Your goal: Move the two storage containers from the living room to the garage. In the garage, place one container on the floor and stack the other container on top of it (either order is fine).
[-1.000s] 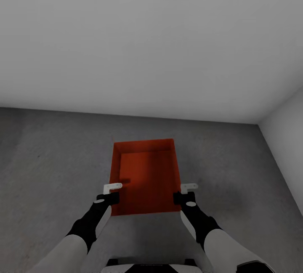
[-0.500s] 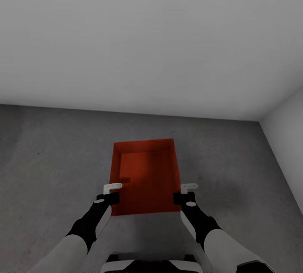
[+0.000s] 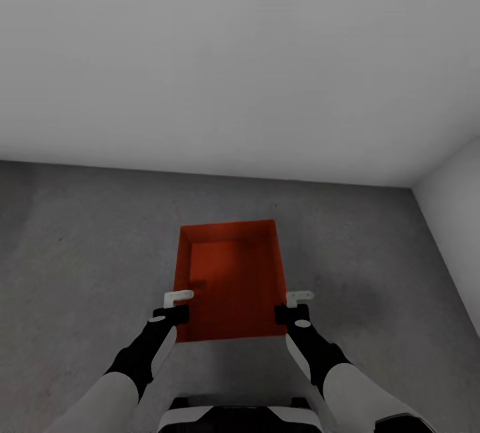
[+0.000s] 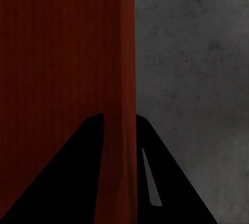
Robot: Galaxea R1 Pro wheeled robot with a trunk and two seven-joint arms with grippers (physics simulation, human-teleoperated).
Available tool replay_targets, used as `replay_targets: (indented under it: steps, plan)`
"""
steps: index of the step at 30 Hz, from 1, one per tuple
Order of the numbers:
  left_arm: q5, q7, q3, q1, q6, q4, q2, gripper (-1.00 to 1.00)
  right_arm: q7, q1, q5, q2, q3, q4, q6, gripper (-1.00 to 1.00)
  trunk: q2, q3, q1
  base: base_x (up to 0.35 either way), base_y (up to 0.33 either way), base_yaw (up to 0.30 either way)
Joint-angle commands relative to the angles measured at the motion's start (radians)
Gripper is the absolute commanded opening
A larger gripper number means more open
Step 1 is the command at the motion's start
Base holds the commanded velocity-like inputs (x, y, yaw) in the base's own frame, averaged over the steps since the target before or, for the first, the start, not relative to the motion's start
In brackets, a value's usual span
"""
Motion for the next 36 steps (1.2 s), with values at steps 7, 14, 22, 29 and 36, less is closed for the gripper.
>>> replay_targets:
  steps: [7, 14, 22, 29, 36]
  plan:
    - [-0.011, 0.011, 0.019, -0.001, -0.006, -0.005, 0.002, -1.00, -0.009, 0.000, -0.006, -0.015, -0.009, 0.001, 0.005, -1.00, -0.001, -0.012, 0.000, 0.000, 0.000, 0.000]
    - [-0.011, 0.011, 0.019, -0.001, -0.006, -0.005, 0.002, -1.00, -0.009, 0.000, -0.006, -0.015, -0.009, 0.001, 0.005, -1.00, -0.001, -0.023, 0.000, 0.000, 0.000, 0.000]
    - [-0.011, 0.011, 0.020, -0.001, -0.006, -0.005, 0.002, -1.00, -0.009, 0.000, -0.006, -0.015, -0.009, 0.001, 0.005, -1.00, -0.001, -0.035, 0.000, 0.000, 0.000, 0.000]
    - [-0.011, 0.011, 0.019, -0.001, -0.006, -0.005, 0.002, -1.00, -0.009, 0.000, -0.006, -0.015, -0.009, 0.001, 0.005, -1.00, -0.001, -0.038, 0.000, 0.000, 0.000, 0.000]
    - [-0.013, 0.011, 0.019, -0.001, -0.006, -0.006, 0.002, -1.00, -0.009, 0.000, -0.006, -0.015, -0.009, 0.001, 0.005, -1.00, -0.001, -0.038, 0.000, 0.000, 0.000, 0.000]
